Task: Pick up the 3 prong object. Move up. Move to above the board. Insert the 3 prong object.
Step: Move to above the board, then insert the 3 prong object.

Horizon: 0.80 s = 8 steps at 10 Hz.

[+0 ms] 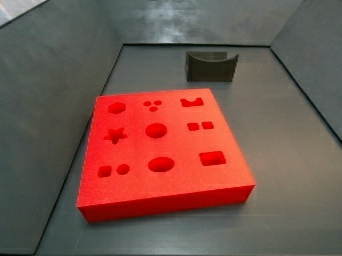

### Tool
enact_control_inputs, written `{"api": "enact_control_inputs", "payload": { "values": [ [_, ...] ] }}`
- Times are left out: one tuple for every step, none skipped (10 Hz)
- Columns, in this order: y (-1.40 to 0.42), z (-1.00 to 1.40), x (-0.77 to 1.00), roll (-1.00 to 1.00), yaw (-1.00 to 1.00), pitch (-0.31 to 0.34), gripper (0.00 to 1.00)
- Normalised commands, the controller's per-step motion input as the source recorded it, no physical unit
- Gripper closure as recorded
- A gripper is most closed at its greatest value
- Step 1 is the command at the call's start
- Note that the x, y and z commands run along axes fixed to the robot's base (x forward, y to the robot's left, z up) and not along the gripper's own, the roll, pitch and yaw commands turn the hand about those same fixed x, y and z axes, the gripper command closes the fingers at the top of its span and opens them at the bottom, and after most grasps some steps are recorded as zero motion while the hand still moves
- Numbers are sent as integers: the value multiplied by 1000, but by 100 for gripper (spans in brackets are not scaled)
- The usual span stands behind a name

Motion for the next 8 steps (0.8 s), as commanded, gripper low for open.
{"api": "enact_control_inputs", "payload": {
  "values": [
    [-743, 62, 547, 54, 11, 135, 100],
    [-401, 42, 331, 74, 9, 127, 100],
    [-242, 40, 210, 68, 10, 97, 100],
    [0, -17, -9, 0, 0, 0, 100],
    [57, -137, 0, 10, 0, -1, 100],
    [209, -234, 17, 44, 86, -4, 100],
    [231, -323, 9, 76, 114, -16, 100],
    [126, -406, 0, 137, 86, -20, 100]
  ]
}}
